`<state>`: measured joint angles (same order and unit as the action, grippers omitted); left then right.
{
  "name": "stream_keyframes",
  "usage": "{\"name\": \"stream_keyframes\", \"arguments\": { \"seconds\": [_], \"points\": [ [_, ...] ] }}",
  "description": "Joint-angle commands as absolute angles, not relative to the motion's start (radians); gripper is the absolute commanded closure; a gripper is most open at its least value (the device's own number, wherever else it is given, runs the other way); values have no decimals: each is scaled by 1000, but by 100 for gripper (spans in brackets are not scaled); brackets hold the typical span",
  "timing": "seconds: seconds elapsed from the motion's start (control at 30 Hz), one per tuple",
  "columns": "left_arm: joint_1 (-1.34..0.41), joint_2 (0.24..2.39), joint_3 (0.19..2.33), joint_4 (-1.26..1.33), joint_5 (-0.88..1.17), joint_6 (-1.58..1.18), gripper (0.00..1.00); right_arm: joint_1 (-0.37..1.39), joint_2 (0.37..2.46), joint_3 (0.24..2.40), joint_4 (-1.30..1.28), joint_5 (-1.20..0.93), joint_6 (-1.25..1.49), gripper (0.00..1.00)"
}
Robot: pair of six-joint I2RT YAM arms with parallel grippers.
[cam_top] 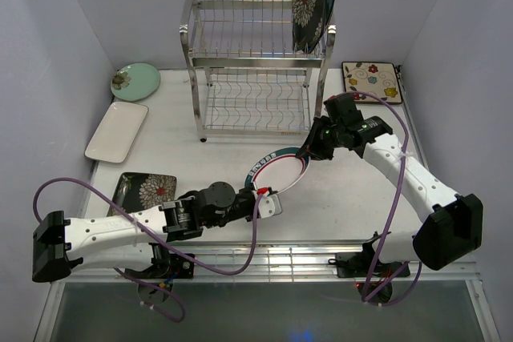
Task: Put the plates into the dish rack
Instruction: Pick up the plate at the center of the board.
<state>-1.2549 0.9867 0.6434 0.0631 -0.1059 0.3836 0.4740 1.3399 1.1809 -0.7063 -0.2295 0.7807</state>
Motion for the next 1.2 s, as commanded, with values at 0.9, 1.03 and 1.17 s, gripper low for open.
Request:
{"name": "stream_keyframes", "arguments": {
  "seconds": [0.9, 1.03, 1.17],
  "points": [
    [-1243, 831, 624, 136, -164, 310, 100, 466, 1114, 1128, -612, 56, 656, 2],
    [-1243, 818, 630, 141, -213, 258, 100, 465, 982, 1056, -555, 202, 631, 7],
    [-1243, 830, 663, 143, -322, 172, 100, 465, 818, 922, -408, 294, 591, 10]
  ]
}}
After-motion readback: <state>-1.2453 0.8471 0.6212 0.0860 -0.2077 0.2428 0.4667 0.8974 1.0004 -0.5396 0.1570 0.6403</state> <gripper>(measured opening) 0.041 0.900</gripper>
